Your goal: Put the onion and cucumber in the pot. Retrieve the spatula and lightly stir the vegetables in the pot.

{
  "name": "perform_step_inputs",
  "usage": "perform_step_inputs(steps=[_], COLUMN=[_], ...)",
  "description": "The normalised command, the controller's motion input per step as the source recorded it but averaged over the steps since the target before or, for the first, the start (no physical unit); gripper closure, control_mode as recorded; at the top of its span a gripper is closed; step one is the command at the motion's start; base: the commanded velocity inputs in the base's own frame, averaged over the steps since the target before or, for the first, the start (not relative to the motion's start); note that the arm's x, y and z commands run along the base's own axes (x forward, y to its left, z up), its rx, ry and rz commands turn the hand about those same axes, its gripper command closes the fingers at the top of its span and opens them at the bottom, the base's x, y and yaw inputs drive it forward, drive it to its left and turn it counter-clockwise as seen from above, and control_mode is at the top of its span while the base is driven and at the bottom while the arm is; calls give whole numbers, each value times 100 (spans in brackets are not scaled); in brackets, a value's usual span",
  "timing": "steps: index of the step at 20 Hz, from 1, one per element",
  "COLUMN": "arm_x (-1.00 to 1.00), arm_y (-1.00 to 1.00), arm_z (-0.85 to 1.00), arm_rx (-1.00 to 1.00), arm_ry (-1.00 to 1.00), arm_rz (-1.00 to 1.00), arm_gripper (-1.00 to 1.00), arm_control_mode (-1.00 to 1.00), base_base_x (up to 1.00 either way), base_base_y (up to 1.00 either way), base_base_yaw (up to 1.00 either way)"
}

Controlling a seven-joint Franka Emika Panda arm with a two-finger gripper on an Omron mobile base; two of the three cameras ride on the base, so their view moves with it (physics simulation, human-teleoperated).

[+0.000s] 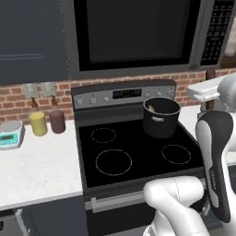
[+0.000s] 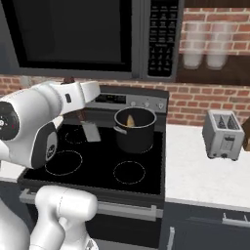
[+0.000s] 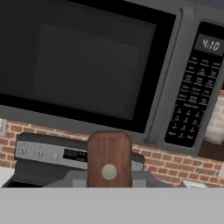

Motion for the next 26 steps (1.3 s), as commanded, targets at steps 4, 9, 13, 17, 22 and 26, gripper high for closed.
perform_step_inputs(steps=[4,9,13,17,22,26], arm_x=[0,0,0,0,-4,-49], arm_y=[0,0,0,0,-3,-29], arm_z=[0,0,0,0,5,2], arm_rx=[0,0,0,0,9,28], arm_ry=[0,0,0,0,-3,-18], arm_rz=[0,0,0,0,1,8], arm_gripper=[100,100,100,100,100,100], arm_control_mode=[100,100,100,100,-100,-100], base_base_x=[16,45,97,99,20,0], base_base_y=[-81,-29,-4,0,0,0], base_base_yaw=[-1,0,0,0,0,0])
